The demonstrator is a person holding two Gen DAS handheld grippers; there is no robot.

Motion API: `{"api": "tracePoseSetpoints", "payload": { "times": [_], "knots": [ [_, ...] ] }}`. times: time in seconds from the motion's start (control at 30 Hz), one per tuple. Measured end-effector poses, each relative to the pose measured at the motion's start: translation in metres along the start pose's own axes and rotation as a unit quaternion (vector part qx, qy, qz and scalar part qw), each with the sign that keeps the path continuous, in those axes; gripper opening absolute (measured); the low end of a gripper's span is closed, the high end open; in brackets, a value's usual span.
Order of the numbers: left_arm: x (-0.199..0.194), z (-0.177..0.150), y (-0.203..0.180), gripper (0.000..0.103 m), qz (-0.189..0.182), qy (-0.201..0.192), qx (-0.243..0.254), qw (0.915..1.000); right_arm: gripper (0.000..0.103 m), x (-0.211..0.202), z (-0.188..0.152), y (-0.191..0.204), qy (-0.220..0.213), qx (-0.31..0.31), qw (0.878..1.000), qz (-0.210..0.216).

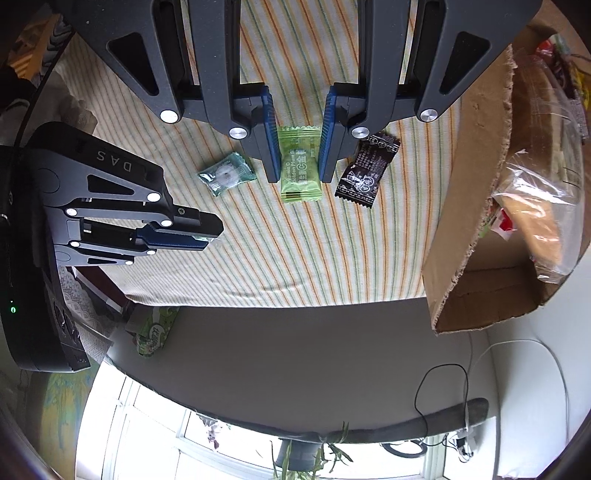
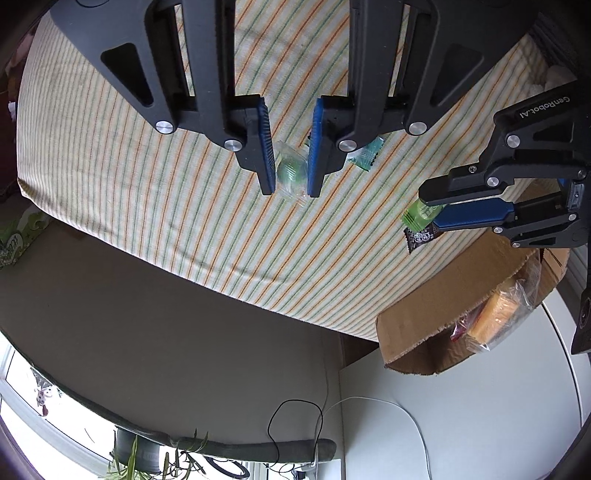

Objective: Organize snacks
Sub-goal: 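Carry the green candy and clear packet over the cardboard box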

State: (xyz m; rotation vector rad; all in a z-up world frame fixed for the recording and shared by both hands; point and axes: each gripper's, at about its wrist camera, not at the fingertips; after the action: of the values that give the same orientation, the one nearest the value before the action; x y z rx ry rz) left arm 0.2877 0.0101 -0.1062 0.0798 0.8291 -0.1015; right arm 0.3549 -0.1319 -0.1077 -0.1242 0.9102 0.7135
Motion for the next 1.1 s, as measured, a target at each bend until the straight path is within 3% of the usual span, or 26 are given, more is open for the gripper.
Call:
{"api": "tracePoseSetpoints", "payload": {
  "times": [0.37,0.7,1.1],
  "knots": [
    [-0.048,0.010,0.025,0.019,-0.004,-0.065,-0.029,0.9975,0.018,-0.024,0.029,0.030,-0.033,-0.013,0.999,0.013],
    [-0.077,0.001,0.067,0.019,0.018,-0.099,-0.066,0.9927,0.018,-0.006,0.070,0.084,-0.044,-0.046,0.997,0.042],
    [-0.086,-0.014,0.112,0.019,0.039,-0.106,-0.109,0.9876,0.018,0.031,0.105,0.132,-0.034,-0.067,0.994,0.074]
  ]
}}
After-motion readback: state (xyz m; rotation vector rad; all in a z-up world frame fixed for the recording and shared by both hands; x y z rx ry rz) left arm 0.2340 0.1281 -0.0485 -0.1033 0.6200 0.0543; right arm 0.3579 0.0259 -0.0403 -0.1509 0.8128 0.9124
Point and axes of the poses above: each gripper's, at about its wrist camera, not at the fingertips, and x roughly the way its jaws point, y to its left, z to its top, and after that the axes turned 14 degrees about z, right-handed
